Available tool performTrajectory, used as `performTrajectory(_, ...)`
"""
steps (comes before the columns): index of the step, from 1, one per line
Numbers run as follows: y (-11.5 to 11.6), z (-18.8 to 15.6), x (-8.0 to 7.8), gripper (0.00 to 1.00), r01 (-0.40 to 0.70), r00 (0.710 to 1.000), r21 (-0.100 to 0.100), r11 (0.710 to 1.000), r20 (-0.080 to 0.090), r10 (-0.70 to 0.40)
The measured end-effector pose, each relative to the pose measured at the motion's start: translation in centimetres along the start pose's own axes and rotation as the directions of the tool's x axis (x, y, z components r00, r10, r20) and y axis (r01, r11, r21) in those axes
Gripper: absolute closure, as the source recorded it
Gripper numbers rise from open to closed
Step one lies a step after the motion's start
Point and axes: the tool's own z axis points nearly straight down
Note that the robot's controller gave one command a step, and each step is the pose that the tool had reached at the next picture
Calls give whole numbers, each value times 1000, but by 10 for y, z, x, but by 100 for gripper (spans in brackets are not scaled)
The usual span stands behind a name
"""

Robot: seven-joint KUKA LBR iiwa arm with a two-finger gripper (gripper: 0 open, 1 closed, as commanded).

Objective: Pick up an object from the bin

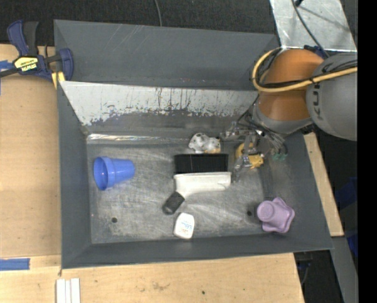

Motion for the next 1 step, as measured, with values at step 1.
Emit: performTrajectory(1, 76, -2, 5, 100, 198, 980, 1, 980, 15, -198)
